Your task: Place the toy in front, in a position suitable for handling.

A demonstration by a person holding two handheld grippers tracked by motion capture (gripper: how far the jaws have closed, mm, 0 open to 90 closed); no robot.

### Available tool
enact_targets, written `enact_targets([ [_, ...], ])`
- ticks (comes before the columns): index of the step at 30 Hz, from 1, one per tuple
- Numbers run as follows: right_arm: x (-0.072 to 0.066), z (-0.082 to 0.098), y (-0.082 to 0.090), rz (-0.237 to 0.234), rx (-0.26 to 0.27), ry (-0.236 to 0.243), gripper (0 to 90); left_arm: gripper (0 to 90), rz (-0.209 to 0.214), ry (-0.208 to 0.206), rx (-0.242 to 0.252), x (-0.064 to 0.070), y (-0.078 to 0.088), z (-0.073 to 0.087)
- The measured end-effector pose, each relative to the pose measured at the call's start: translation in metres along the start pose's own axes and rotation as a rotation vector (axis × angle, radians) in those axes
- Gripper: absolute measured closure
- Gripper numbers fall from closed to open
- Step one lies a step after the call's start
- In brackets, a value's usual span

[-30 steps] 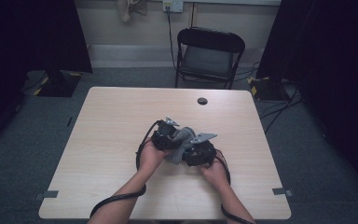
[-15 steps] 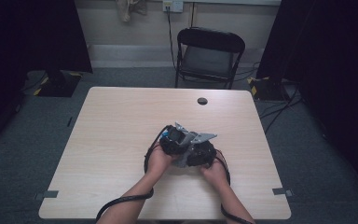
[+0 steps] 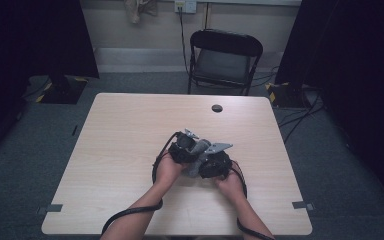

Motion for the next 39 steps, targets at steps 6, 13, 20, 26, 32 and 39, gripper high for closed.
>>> enact_targets([
  [6,0.0,0.0,0.0,0.0,0.0,0.0,24.7,74.8,-0.02,0.015,-0.002,-0.01,0.002,0.002],
  [13,0.0,0.0,0.0,0.001,0.0,0.0,24.7,74.9,-0.052,0.032,-0.008,-0.02,0.001,0.001],
  [20,0.0,0.0,0.0,0.0,0.0,0.0,24.7,74.8,-0.073,0.057,-0.013,-0.032,0.0,0.003],
  [26,0.0,0.0,0.0,0.0,-0.001,-0.001,24.7,74.7,-0.102,0.077,-0.033,-0.045,-0.003,0.006],
  [32,0.0,0.0,0.0,0.0,0.0,0.0,24.7,74.5,-0.123,0.094,-0.039,-0.056,-0.006,0.008],
  [39,0.0,0.0,0.0,0.0,-0.001,-0.001,24.7,74.3,-0.14,0.093,-0.051,-0.063,-0.009,0.008],
])
Point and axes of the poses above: each handheld gripper's, and its own axes: y roughly backward along the jaws, z roughly out of its underside, x roughly to its right, the point moved 1 cm from there along -y, roughly forward along the jaws, and after that the axes turned 11 degrees about -y, right-handed, at the moved point
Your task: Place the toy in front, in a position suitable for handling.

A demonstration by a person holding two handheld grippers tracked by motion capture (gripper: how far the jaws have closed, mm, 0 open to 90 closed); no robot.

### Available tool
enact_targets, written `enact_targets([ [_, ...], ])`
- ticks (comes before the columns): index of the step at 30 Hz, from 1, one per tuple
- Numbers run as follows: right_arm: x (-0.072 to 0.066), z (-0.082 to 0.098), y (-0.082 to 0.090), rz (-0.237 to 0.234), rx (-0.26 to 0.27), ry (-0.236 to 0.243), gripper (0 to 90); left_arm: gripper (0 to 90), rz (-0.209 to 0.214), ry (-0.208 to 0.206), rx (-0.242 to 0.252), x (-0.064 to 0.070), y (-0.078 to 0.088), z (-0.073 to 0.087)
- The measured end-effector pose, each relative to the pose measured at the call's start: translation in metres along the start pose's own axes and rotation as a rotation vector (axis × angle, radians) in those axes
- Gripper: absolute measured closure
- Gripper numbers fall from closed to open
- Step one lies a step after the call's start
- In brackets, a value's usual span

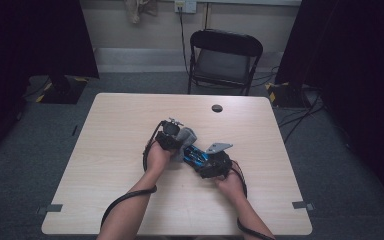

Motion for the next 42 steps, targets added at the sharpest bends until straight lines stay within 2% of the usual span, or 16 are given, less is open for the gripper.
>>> enact_targets([
  [5,0.0,0.0,0.0,0.0,0.001,0.001,24.7,74.3,-0.016,0.008,0.002,-0.004,-0.001,0.002],
  [7,0.0,0.0,0.0,0.0,0.001,0.001,24.7,74.3,-0.004,0.036,0.011,-0.006,-0.001,0.003],
  [11,0.0,0.0,0.0,0.0,0.001,0.001,24.7,74.3,-0.018,0.031,0.003,-0.01,-0.002,0.004],
  [13,0.0,0.0,0.0,0.0,0.0,0.001,24.7,74.3,-0.052,0.003,-0.005,-0.011,-0.003,0.005],
  [24,0.0,0.0,0.0,0.0,0.001,0.001,24.7,74.3,-0.06,0.046,-0.017,-0.025,-0.006,0.011],
  [29,0.0,0.0,0.0,0.0,0.0,0.0,24.7,74.3,-0.063,0.079,-0.027,-0.032,-0.009,0.017],
  [31,0.0,0.0,0.0,0.0,0.0,-0.001,24.6,74.2,-0.043,0.11,-0.016,-0.035,-0.008,0.02],
  [33,0.0,0.0,0.0,0.0,0.0,-0.001,24.7,74.1,-0.043,0.125,-0.011,-0.037,-0.006,0.021],
  [42,0.0,0.0,0.0,0.0,0.0,-0.001,24.6,74.1,-0.064,0.112,0.001,-0.045,0.012,0.021],
])
Point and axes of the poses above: each handheld gripper's, and its own axes: y roughly backward along the jaws, z roughly out of its underside, x roughly to its right, the point moved 1 cm from there along -y, roughly forward along the jaws, and after that the axes turned 11 degrees about -y, right-handed, at the moved point
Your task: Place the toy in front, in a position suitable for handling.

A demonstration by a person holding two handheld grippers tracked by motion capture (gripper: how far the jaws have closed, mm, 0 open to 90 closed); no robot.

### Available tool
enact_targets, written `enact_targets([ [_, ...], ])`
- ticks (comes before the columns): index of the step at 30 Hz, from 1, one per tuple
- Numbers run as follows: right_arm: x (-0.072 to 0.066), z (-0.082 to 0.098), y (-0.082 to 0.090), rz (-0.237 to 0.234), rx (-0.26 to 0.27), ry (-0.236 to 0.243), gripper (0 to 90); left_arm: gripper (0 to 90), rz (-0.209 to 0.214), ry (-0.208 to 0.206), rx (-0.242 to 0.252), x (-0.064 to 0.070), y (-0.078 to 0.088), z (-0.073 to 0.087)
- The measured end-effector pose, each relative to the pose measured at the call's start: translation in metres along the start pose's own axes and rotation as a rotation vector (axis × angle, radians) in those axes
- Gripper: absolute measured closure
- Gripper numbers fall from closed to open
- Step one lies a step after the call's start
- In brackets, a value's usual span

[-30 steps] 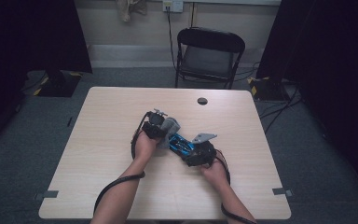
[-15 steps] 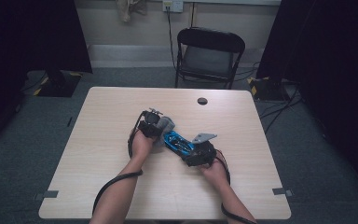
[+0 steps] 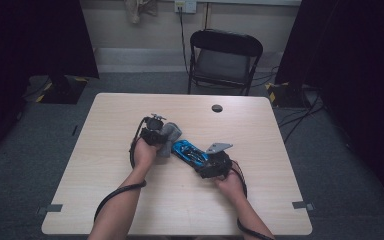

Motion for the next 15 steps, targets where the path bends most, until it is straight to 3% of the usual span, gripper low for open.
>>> enact_targets([
  [6,0.0,0.0,0.0,0.0,0.0,0.001,24.6,74.1,0.01,-0.024,0.019,0.006,0.008,-0.002],
  [15,0.0,0.0,0.0,0.0,0.0,0.002,24.6,74.0,0.058,-0.079,0.07,0.029,0.021,-0.016],
])
Point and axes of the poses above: each handheld gripper's, and its own axes: y roughly backward along the jaws, z roughly out of its underside, x roughly to its right, the point moved 1 cm from there along -y, roughly forward along the jaws, and after that the axes turned 11 degrees about -y, right-handed, at the moved point
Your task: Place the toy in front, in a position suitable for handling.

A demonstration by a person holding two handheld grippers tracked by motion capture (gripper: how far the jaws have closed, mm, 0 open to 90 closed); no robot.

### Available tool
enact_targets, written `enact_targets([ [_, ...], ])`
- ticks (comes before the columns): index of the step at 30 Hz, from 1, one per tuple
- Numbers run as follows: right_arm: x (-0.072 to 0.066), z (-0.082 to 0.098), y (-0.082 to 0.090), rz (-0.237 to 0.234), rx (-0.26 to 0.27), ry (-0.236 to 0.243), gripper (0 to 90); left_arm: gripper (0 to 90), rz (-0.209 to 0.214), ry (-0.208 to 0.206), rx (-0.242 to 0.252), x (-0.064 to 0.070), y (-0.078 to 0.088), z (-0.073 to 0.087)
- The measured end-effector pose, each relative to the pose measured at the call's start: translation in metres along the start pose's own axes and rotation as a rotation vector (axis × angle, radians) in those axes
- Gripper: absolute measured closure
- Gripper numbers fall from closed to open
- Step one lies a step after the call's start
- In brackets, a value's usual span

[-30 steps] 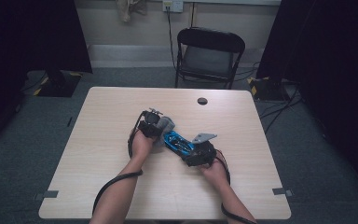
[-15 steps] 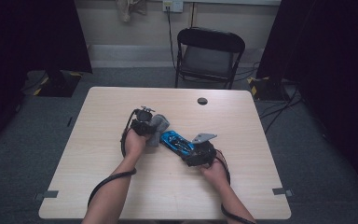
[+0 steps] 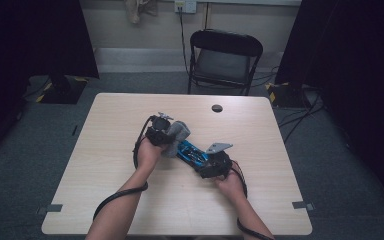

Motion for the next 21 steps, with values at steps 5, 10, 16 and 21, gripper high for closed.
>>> enact_targets([
  [5,0.0,0.0,0.0,0.0,0.0,0.0,24.6,73.7,0.046,-0.023,0.03,0.018,0.001,-0.005],
  [10,0.0,0.0,0.0,0.0,0.001,0.0,24.6,73.7,0.089,-0.054,0.033,0.037,-0.004,-0.006],
  [16,0.0,0.0,0.0,0.0,0.0,0.0,24.6,73.6,0.124,-0.097,0.043,0.057,-0.006,-0.012],
  [21,0.0,0.0,0.0,0.001,0.001,0.001,24.6,73.7,0.174,-0.122,0.034,0.078,-0.011,-0.015],
])
Point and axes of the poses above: each handheld gripper's, and its own axes: y roughly backward along the jaws, z roughly out of its underside, x roughly to its right, the point moved 1 cm from there along -y, roughly forward along the jaws, and after that the axes turned 11 degrees about -y, right-handed, at the moved point
